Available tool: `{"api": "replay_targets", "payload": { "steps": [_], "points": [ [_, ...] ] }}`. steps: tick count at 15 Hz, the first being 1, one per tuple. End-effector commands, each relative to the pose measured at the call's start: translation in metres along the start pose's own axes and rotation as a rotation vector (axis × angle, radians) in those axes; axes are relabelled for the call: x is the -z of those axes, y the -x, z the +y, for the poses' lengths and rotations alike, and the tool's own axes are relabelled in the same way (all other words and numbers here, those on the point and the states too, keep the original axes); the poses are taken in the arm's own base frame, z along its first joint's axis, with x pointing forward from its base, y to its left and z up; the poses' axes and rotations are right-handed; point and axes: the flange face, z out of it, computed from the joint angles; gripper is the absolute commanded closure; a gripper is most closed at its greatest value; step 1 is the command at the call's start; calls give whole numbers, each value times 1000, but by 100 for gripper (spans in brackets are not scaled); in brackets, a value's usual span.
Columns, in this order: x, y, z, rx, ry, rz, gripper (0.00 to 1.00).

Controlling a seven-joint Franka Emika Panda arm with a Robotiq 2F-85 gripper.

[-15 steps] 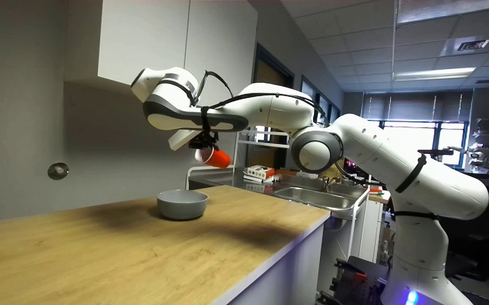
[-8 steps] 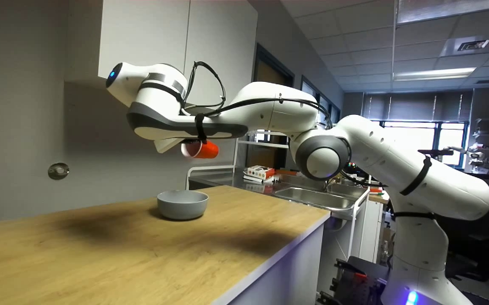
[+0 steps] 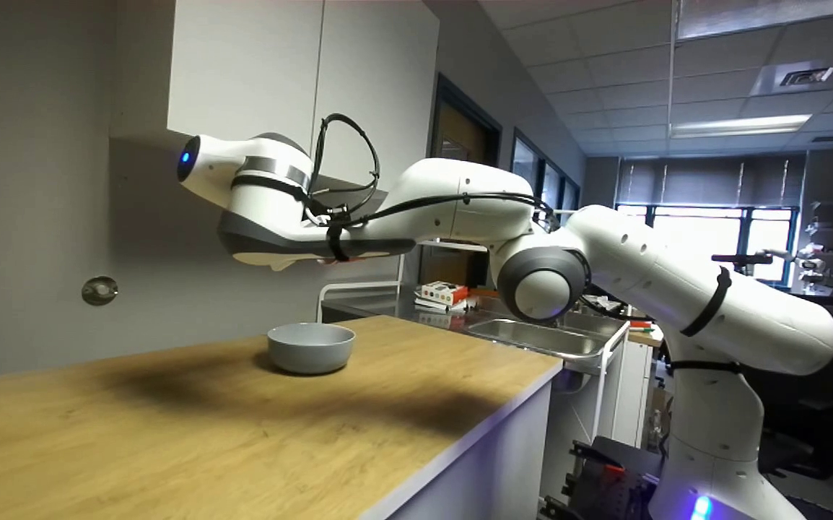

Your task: Pour the contents in the orange cup into the bowl

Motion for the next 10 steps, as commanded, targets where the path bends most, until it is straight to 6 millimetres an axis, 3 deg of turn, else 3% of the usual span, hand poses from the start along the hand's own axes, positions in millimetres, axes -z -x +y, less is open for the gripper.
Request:
{"api": "replay_targets", "payload": {
  "steps": [1,10],
  "points": [
    [-13,-2,-3,-42,35,1,96],
    [-16,-1,-5,-124,92,89,96]
  ]
}}
